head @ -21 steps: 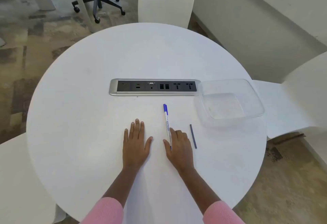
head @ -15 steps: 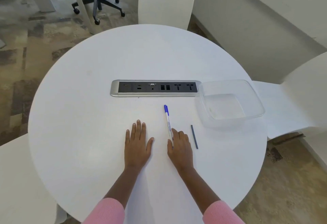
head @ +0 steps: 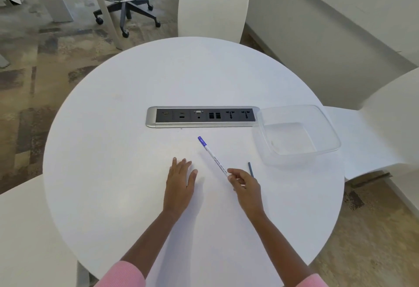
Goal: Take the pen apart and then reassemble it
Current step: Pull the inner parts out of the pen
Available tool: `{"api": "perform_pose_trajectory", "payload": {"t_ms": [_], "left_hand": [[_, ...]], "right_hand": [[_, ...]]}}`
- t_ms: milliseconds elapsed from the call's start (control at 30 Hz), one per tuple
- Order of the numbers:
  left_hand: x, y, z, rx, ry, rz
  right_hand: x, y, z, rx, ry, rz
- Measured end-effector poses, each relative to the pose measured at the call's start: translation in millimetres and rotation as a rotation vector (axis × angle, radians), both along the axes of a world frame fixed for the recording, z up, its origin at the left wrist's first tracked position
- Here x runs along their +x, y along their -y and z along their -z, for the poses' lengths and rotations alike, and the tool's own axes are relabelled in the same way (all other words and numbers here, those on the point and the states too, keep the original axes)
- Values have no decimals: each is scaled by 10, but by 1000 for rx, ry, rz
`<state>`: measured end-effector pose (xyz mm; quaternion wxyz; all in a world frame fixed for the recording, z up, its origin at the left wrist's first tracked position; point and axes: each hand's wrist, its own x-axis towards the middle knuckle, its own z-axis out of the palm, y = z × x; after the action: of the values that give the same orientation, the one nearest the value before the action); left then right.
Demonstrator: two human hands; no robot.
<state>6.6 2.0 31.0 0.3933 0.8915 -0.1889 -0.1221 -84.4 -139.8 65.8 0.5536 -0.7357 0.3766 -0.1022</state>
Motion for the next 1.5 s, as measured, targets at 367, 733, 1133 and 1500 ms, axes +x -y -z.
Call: {"api": "perform_pose_trajectory", "payload": {"t_ms": [367, 733, 1133, 1500], "left_hand": [[-28, 112, -454, -910, -1011, -445], [-103, 84, -494, -1109, -1159, -682], [-267, 193, -615, -1156, -1168, -710], [-487, 464, -777, -1058, -1128, -545]], "right_hand": [[-67, -76, -157, 9, 104, -79], [-217, 21, -228, 83, 153, 11], [-203, 116, -349, -27, 174, -48], [-199, 99, -421, -258, 153, -275]]}}
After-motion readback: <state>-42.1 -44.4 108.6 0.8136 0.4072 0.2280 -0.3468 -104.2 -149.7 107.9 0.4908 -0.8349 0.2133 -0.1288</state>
